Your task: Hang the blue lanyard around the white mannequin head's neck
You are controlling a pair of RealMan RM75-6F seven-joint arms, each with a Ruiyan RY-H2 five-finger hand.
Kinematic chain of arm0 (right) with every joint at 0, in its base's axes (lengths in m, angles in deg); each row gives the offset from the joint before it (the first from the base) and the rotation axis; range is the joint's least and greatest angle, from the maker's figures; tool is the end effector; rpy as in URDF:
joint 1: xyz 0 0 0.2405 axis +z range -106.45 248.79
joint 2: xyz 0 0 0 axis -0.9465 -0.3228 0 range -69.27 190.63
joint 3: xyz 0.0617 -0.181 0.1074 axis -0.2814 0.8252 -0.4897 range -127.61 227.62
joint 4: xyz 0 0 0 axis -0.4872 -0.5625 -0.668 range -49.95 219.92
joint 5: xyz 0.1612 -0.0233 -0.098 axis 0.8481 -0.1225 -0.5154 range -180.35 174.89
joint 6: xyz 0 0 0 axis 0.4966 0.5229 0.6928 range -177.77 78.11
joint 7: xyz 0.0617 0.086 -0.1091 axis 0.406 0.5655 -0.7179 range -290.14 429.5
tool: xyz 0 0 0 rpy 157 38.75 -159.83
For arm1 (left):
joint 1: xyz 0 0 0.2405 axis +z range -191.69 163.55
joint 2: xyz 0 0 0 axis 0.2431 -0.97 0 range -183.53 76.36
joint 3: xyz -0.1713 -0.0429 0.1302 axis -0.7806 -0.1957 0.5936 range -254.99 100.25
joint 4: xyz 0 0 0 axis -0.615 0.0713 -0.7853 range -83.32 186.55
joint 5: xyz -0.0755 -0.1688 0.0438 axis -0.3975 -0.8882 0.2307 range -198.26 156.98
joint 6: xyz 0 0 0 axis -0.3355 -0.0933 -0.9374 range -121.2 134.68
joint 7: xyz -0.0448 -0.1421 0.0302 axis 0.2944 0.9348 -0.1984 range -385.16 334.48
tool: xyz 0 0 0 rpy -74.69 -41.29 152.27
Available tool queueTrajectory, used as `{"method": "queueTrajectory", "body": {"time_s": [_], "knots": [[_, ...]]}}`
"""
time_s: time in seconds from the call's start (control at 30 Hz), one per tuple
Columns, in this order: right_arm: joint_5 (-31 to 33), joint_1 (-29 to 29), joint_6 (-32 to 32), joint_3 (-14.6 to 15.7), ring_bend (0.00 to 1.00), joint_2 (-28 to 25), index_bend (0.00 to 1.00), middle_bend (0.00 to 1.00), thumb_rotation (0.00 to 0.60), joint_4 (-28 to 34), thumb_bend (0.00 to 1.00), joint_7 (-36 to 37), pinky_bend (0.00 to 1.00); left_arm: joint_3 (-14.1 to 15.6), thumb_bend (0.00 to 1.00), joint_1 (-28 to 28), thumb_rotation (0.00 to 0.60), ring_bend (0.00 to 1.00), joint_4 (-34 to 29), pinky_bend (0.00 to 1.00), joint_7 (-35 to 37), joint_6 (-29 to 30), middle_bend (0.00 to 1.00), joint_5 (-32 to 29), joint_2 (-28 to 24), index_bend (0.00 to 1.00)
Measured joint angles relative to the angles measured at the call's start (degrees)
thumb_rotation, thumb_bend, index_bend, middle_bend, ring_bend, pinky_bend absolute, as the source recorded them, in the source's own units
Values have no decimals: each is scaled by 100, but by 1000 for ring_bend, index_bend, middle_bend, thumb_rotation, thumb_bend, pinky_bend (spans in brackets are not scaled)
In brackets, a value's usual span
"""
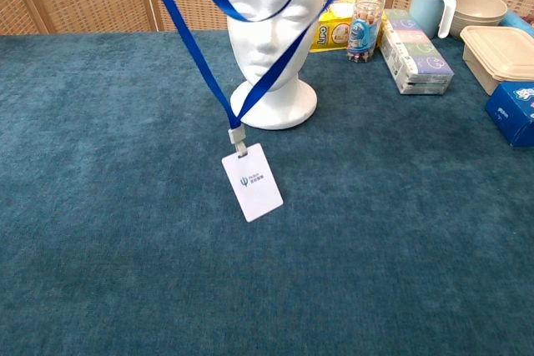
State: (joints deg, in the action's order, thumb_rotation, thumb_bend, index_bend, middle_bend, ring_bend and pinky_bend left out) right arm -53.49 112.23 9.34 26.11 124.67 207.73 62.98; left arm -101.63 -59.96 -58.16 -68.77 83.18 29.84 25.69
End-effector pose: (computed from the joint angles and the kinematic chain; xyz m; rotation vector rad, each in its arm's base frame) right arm -0.0330 -0.2965 0.1185 1.6279 -1.3667 1.3990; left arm -0.0345 0.3290 0.1109 -1.5052 -0.7365 -1.1191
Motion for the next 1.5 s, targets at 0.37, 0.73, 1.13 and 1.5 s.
{"method": "queueTrajectory", "body": {"time_s": [0.37,0.73,1.13,1.5], "knots": [[531,393,-596,-500,1000,-252,671,1000,600,-550,612,712,1000,-444,426,-473,453,1000,421,1000,212,-275,971,-575,47,741],[1077,861,-1363,-957,1000,-445,672,1000,600,-1497,615,1508,1000,-755,426,-952,454,1000,1027,1000,508,-550,971,-1162,175,741],[1322,1097,-1822,-996,1000,-461,675,1000,598,-2204,615,1963,1000,-773,427,-1251,454,1000,1536,1000,692,-669,970,-1508,317,740],[1348,1178,-2045,-944,1000,-403,675,1000,600,-2759,615,2257,1000,-752,427,-1332,454,1000,2001,1000,940,-791,970,-1828,423,741]]}}
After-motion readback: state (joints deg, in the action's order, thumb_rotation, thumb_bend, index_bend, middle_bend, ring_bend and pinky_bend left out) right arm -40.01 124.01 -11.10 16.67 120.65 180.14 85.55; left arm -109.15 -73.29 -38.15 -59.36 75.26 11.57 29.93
